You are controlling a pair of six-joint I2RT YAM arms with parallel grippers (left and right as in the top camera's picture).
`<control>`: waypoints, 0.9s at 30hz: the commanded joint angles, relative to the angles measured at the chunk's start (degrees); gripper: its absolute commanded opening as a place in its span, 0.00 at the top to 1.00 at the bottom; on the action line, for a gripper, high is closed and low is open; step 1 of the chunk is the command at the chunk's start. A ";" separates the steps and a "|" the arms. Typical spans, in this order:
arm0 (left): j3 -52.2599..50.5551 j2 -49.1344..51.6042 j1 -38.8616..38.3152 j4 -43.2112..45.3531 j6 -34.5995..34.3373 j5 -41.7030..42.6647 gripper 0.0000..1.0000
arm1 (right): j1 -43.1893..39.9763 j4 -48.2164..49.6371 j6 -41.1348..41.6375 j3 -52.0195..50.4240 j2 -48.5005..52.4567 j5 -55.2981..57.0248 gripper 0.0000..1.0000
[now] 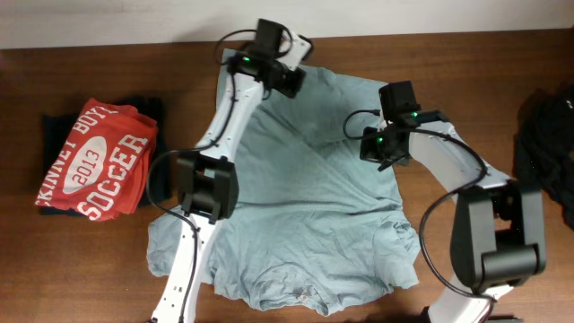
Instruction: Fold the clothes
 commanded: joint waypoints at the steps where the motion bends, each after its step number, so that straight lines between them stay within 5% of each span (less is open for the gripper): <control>1: 0.28 2.80 -0.28 -0.61 3.89 -0.26 0.95 | 0.26 0.37 -0.70 0.00 2.73 -2.29 0.96; 11: 0.28 6.49 0.13 -0.79 3.85 -2.23 0.95 | 0.28 -1.22 -0.68 -1.64 5.57 -0.72 0.96; 20: 0.28 7.89 2.58 3.39 -1.46 -7.37 0.95 | 0.28 -17.94 3.50 -1.88 5.55 9.44 0.96; 27: 1.11 7.85 4.79 5.09 -4.31 -5.29 0.95 | 0.26 -15.96 2.27 -1.86 5.16 9.66 0.96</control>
